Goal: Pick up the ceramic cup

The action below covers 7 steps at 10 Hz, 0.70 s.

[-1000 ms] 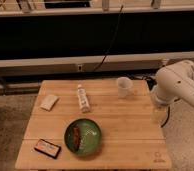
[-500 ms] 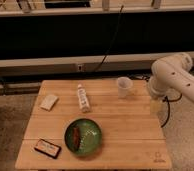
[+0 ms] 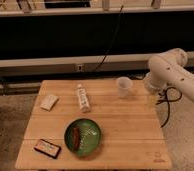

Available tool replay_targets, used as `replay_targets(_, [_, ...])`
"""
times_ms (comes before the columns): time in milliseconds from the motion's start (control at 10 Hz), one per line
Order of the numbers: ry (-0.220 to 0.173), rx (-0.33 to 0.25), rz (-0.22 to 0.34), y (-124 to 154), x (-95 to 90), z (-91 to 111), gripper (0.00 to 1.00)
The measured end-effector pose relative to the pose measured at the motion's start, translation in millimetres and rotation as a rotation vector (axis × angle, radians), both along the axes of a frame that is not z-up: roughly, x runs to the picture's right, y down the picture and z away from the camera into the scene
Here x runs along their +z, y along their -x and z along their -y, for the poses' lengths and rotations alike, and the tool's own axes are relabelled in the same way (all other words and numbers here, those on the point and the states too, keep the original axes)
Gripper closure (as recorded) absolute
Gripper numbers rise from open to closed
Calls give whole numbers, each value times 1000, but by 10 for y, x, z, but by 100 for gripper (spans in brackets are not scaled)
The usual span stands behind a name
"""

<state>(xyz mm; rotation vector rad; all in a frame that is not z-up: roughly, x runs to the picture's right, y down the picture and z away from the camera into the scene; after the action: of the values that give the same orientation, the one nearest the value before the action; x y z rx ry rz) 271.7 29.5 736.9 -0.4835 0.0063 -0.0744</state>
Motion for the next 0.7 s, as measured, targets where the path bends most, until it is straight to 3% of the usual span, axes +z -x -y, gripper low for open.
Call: replay_targets(700, [-13, -82, 36, 146, 307, 145, 20])
